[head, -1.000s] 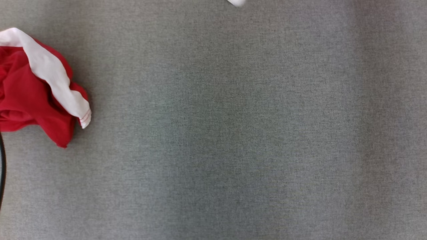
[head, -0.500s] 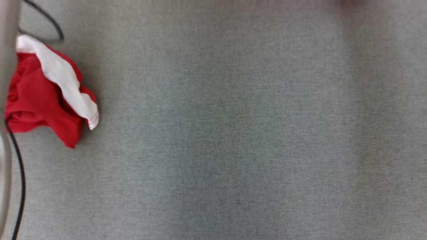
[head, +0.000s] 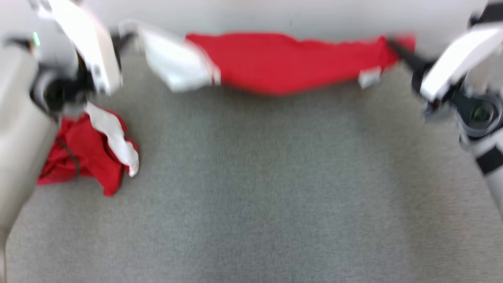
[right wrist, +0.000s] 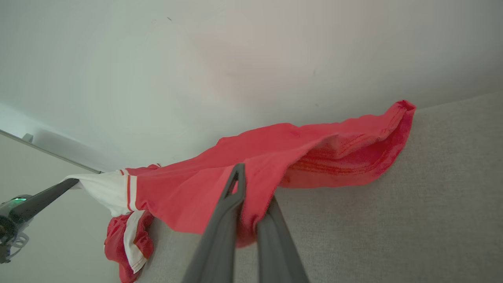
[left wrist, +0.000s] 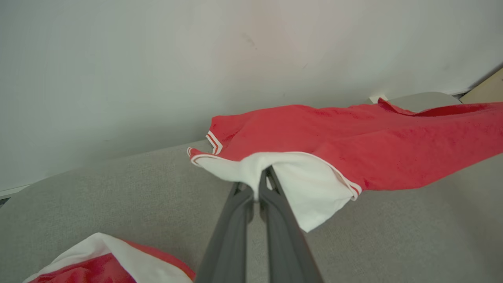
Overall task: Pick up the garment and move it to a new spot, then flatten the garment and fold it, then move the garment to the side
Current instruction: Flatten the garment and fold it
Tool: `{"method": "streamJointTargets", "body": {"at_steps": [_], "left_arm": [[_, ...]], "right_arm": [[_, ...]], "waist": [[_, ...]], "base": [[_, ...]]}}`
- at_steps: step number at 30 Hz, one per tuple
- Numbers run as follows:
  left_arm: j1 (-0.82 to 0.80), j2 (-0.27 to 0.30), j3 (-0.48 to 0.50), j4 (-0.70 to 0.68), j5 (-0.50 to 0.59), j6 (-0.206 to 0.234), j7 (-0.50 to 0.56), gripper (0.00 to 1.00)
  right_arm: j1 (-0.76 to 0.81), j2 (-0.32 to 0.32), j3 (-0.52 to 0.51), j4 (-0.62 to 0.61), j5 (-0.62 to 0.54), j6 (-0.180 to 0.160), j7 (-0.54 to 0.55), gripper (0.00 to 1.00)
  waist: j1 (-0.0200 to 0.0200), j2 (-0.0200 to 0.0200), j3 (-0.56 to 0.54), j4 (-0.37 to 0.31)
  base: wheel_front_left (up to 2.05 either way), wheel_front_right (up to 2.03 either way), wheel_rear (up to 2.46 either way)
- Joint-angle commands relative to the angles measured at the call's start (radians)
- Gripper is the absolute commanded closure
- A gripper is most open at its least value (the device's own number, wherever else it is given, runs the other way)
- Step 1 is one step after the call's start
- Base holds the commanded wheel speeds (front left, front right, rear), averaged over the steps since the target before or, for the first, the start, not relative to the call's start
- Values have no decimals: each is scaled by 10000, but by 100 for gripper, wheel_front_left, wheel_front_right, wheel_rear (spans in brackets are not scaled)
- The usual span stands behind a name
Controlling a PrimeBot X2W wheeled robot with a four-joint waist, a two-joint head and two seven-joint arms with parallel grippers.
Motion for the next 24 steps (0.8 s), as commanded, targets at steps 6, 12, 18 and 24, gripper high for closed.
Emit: {"method": "streamJointTargets", "body": {"at_steps": [6,12,18,24], "left_arm": [[2073,888,-490,-1395,-1109,53,1753,100],[3779,1838,-819,-3587,-2320,581,3605,100],[4819,2886,-979,-5788,-3030,1353,4702,100],[5880,3949,-1053,-7918,-3991,2216,5470,100]], "right_arm": [[1839,-587,833,-588,365,8,1469,100],[3414,-1409,1489,-1590,589,8,2593,100],[4475,-2150,1822,-2562,823,8,3351,100],[5471,-3125,2179,-3697,1087,8,4497,100]], "waist": [[2,0,-1756,-357],[2,0,-2440,-388],[2,0,-2696,-386],[2,0,-2822,-385]], "base": [[0,0,0],[0,0,0],[0,0,0],[0,0,0]]}}
